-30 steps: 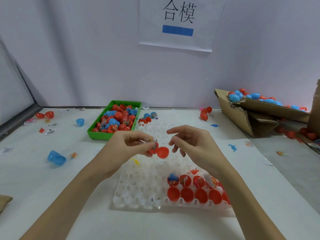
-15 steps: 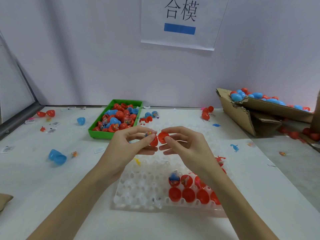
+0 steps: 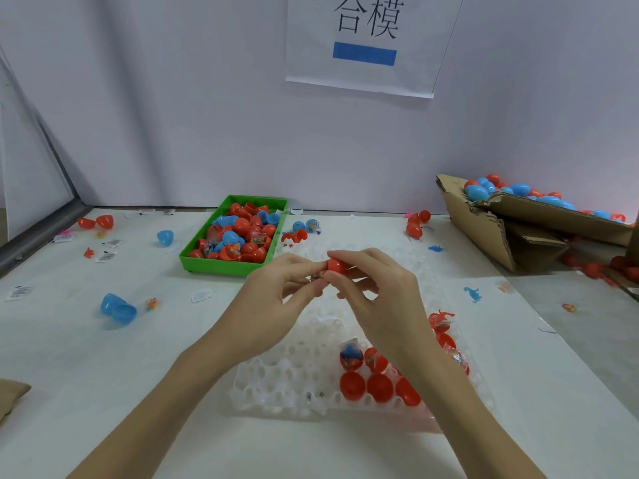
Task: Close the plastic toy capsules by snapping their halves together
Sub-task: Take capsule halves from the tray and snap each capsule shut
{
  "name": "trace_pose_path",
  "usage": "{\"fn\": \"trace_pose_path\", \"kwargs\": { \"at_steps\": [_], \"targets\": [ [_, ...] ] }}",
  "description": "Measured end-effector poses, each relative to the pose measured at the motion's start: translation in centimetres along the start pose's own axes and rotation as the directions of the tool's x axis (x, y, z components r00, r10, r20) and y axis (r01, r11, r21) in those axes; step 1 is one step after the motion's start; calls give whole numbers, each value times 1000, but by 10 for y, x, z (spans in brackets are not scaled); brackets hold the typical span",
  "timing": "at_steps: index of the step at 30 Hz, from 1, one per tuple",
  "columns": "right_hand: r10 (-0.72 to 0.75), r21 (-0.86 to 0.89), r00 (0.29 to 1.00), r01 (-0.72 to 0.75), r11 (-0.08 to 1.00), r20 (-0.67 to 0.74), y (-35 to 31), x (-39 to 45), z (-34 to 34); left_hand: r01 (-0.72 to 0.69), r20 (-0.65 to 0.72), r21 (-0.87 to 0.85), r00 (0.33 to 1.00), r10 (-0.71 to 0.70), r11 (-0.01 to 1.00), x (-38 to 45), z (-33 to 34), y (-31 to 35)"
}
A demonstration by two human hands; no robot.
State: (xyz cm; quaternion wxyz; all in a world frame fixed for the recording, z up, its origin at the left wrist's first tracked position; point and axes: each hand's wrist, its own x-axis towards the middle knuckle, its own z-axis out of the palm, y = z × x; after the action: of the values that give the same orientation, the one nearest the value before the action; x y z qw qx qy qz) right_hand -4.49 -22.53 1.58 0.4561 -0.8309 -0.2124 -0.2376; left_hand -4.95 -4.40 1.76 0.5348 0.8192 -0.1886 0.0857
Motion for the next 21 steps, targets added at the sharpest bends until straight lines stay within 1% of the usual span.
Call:
{"fn": "trace_pose_path", "kwargs": {
  "at_steps": [3,7,10,13,15,18,20,21],
  "targets": [
    [43,43,999,-43,998,-3,0,0,0,-11,14,40,1000,11,999,0,1,0],
    [87,158,996,-89,983,19,-3,-3,4,-44,-72,31,996,46,999,1,3,2],
    [61,182,996,-71,981,58,-6,-5,8,-51,-120,56,991,57,997,3,-2,0],
    [42,186,996,-55,981,72,-9,-6,12,-57,-130,62,989,64,996,4,-7,-2],
    [62,198,997,-69,978,43,-10,-7,13,-82,-126,102,987,95,991,4,-8,-1],
    [146,256,989,-134,957,-31,-11,-7,14,-120,-53,188,990,132,975,1,-5,-1],
    [184,304,981,-158,940,-59,-12,-6,13,-126,-19,182,991,131,975,0,-3,-2],
    [197,324,978,-165,932,-66,-12,-5,13,-136,-31,183,989,144,974,0,-3,-2]
  ]
}}
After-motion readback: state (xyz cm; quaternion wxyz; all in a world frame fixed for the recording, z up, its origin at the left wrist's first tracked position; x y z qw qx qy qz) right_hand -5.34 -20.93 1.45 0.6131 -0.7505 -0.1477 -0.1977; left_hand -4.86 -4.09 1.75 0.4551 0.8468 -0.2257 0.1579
